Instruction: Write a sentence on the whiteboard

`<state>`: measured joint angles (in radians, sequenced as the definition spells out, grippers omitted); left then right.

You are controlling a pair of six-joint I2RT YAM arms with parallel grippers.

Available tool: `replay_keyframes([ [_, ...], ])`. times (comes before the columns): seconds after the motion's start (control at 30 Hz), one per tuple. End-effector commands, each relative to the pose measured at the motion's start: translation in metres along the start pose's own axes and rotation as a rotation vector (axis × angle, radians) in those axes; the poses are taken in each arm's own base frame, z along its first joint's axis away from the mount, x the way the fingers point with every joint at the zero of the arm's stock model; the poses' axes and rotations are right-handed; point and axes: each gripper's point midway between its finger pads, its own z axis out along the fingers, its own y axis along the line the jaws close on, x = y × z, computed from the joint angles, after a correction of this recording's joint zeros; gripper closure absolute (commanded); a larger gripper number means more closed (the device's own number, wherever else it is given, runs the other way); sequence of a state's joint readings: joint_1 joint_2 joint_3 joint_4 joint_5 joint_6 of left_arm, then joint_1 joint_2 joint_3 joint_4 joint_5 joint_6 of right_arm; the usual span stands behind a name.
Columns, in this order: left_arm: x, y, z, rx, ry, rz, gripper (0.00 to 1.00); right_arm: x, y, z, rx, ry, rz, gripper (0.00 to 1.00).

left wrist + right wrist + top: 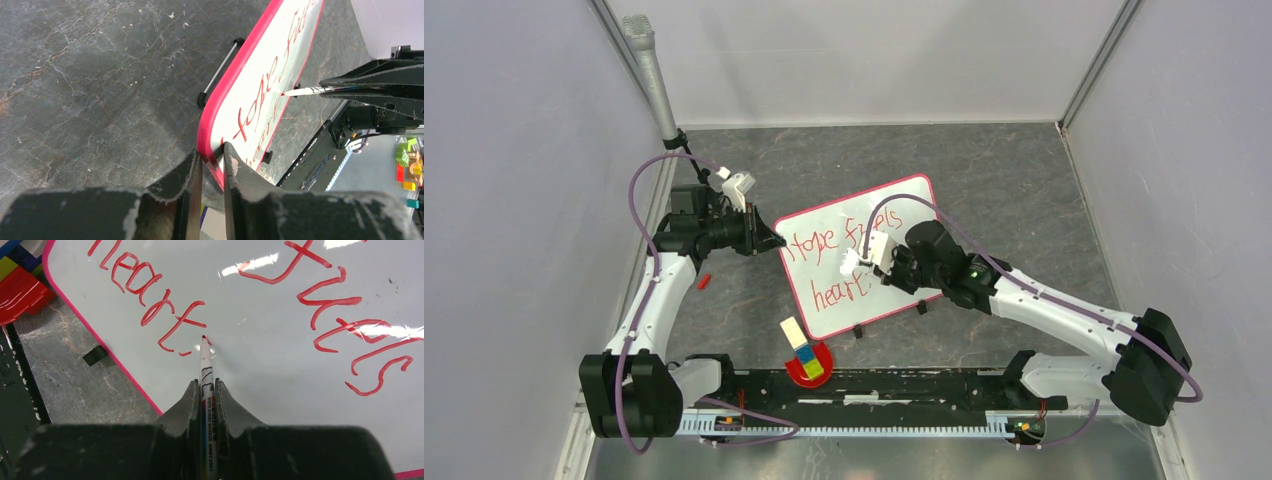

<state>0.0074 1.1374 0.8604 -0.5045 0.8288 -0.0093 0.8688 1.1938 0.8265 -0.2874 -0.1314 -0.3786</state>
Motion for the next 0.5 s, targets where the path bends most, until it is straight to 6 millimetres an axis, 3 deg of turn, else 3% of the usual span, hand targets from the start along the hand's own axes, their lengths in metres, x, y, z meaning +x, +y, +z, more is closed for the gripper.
replay_keyframes([
  [0.0, 0.011, -0.001, 0.001, 0.010, 0.032, 0.019, 0.98, -0.015, -0.007, 0.005, 0.016, -0.040, 0.001, 1.00],
  [0.47, 0.012, 0.000, 0.002, 0.008, 0.035, 0.016, 0.97, 0.022, 0.010, 0.003, -0.022, 0.030, -0.028, 1.00],
])
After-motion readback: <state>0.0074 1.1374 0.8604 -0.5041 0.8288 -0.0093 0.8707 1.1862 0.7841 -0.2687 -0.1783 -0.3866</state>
